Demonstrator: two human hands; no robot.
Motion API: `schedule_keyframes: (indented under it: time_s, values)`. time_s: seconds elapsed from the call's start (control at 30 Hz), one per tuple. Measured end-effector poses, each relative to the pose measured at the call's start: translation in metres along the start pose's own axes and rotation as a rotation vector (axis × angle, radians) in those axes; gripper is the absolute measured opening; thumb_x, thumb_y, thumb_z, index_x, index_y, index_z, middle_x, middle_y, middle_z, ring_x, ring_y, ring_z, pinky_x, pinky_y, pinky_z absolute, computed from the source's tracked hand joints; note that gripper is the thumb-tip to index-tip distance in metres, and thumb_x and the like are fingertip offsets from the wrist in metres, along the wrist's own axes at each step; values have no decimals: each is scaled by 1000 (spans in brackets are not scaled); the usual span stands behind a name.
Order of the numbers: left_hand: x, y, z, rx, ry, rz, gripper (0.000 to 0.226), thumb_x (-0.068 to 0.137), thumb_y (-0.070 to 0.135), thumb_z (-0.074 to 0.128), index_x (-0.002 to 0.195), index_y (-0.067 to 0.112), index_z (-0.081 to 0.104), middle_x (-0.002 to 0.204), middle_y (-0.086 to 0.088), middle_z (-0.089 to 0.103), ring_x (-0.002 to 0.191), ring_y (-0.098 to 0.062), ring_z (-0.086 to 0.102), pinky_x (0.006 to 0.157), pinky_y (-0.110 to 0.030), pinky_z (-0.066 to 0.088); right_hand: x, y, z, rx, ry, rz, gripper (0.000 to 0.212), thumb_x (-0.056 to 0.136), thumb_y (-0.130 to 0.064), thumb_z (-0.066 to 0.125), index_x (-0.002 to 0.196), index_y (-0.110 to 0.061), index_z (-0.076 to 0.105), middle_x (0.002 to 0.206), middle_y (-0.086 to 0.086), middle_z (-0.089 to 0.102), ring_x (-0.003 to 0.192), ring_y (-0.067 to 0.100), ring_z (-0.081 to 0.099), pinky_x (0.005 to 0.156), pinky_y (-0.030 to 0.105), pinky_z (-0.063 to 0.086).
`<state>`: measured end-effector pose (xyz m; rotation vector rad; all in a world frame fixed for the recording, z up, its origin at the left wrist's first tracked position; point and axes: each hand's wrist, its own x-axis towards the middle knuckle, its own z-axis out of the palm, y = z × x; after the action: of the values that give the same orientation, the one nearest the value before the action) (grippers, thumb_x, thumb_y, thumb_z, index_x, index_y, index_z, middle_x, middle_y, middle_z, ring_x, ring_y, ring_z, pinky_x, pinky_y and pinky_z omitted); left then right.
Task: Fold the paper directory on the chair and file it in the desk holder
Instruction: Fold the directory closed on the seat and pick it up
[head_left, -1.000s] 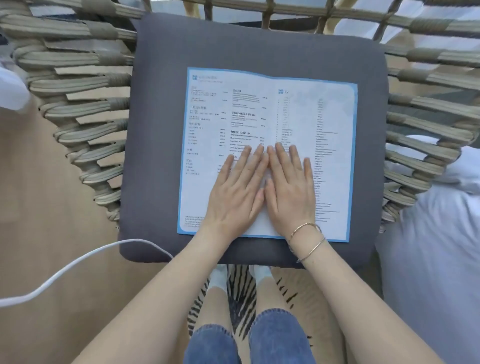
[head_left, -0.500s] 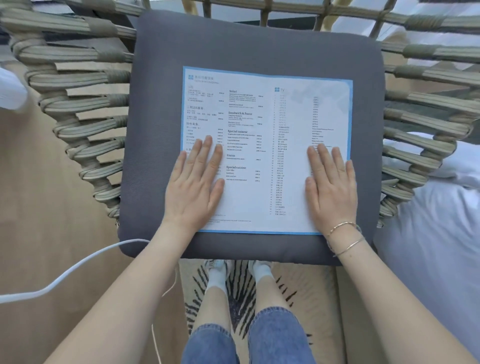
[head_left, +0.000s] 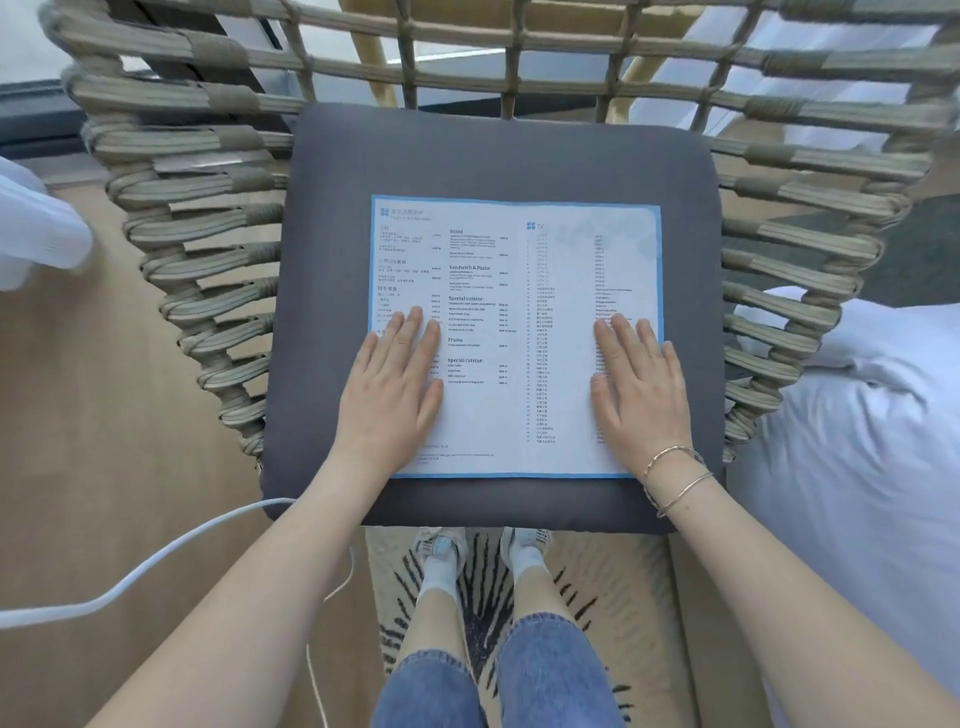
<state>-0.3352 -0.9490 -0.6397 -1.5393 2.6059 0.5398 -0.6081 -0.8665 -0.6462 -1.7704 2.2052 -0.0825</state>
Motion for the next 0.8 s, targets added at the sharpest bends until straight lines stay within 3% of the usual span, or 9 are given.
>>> schedule_keyframes:
  time_s: [0.13,0.23,0.4,0.5,0.67,0.8]
  values:
    - [5,2,-23,-101,49,-158,62,93,29,55,148,8,33,157,-21,27,143,-39,26,116,-48,25,0,4,-22,22,-28,42,66,95,-46,44,153,-30,18,163,2,19,150,26,13,120,45,11]
    - [12,4,-32,-181,50,-312,68,90,32,57,149,12,29,154,-24,28,140,-40,25,110,-51,30,5,10,-35,34,-75,96,76,90,-56,50,153,-36,13,164,5,13,151,27,9,120,47,13]
    - [19,8,-28,-211,41,-368,68,90,34,58,148,13,30,148,-27,32,135,-40,25,104,-52,36,11,22,-32,-5,-213,153,88,82,-73,46,153,-42,3,165,8,-2,151,24,-4,122,45,7]
    - [22,10,-23,-326,106,-417,64,86,30,62,143,15,37,146,-21,34,132,-36,25,104,-50,37,11,25,-25,5,-218,151,91,80,-75,46,153,-41,3,165,7,-6,151,23,-7,122,44,3]
    - [28,7,-25,-629,211,-528,60,74,19,71,131,23,52,128,-5,39,122,-26,35,99,-29,31,12,26,-20,15,-195,158,91,79,-74,48,152,-41,4,165,6,-5,151,24,-7,121,44,2]
    - [35,-5,-41,-843,181,-604,52,69,15,75,114,35,56,123,-1,40,112,-20,50,96,-33,44,12,25,-20,11,-195,161,91,80,-74,48,152,-41,3,165,6,-4,151,25,-6,121,45,2]
